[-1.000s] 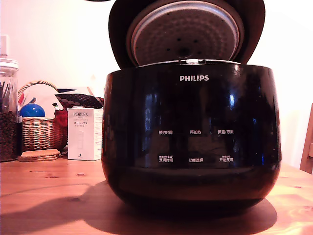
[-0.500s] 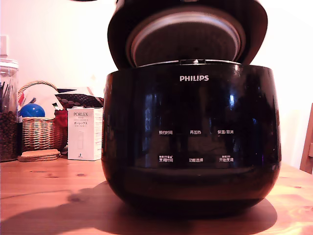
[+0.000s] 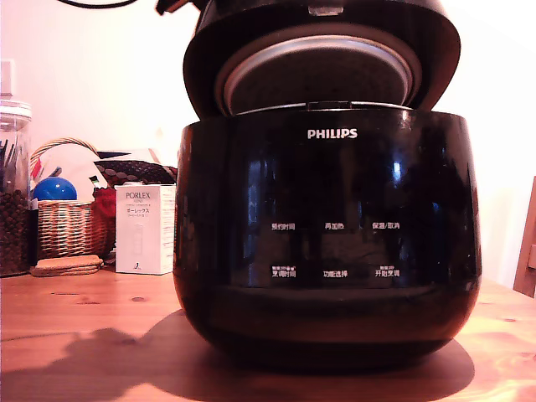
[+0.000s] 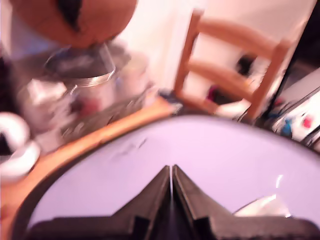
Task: Close the rice cooker by pressing the lid down with medium force
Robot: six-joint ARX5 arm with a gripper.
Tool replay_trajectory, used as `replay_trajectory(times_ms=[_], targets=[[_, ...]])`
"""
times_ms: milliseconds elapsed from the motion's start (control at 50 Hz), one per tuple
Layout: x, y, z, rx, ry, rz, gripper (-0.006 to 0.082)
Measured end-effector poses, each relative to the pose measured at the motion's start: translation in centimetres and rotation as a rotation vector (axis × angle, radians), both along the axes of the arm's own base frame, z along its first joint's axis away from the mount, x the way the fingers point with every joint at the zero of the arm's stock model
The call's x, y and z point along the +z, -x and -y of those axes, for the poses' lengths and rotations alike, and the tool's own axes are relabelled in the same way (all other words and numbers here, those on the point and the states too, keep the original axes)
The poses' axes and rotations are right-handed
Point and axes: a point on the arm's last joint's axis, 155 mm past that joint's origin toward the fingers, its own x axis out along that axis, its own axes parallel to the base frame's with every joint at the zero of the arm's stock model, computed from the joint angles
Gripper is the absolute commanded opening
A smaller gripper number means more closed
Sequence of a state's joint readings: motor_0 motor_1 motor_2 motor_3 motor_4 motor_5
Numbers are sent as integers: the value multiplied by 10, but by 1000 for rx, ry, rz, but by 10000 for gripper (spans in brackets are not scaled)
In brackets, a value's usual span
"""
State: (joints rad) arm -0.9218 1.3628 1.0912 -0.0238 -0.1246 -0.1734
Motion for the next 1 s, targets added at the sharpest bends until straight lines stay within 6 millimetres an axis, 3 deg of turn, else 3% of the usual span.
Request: replay_trajectory(times_ms=[100,320,620,1000], targets=[[11,8,11,-39,40,24,-22],[15,20,30,-110,74,34,-22],[-8,18,54,-177,57,33,-22],[-2,24,74,-247,86,102,-22]])
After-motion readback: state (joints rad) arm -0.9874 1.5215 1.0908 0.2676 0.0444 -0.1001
